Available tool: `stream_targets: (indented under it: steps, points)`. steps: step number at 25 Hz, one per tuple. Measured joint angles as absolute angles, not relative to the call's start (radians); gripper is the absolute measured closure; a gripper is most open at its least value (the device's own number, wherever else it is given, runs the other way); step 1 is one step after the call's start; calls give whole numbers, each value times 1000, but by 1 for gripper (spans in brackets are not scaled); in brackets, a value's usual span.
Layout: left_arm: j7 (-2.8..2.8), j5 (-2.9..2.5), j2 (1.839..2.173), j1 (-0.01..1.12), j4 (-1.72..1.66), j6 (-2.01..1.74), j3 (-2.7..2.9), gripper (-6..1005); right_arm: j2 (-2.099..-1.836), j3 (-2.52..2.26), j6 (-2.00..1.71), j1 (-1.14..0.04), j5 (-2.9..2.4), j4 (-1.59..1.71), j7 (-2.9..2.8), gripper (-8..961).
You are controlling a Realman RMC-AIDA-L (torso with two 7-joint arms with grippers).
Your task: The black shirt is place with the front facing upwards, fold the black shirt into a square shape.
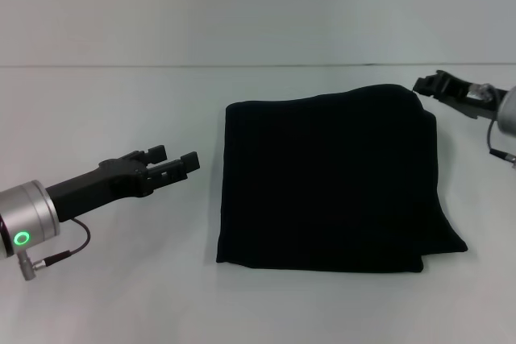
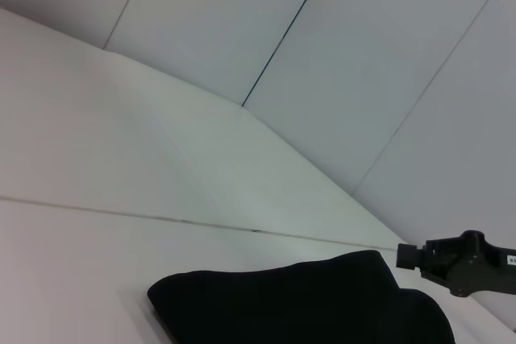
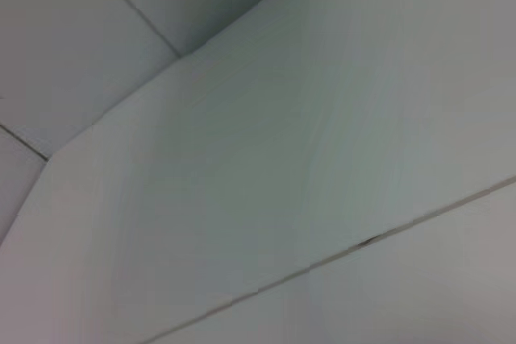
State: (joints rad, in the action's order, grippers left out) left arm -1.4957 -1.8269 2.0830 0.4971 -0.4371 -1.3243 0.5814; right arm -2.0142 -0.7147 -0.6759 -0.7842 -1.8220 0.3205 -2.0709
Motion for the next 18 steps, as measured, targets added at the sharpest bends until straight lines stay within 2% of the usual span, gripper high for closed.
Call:
stream_targets:
  steps: [2,8,13,18]
  points:
    - [-1496,-1827,2083,497,-437,-1324,581,94,-2002,-718,-680,-781,-1824,314,-2101,906]
    - [-1497,-1827,2082,497,-437,-1323,581,95,-1995,-688,-689,-757,-1803,307,-2203,837]
    - [-1497,-1826,2082,500,-440,-1322,581,97,-1994,-682,-692,-758,-1794,295,-2343,599]
    - [-1492,-1825,2077,499,-441,-1322,580,98,-1990,-694,-683,-760,-1800,289,-2471,439]
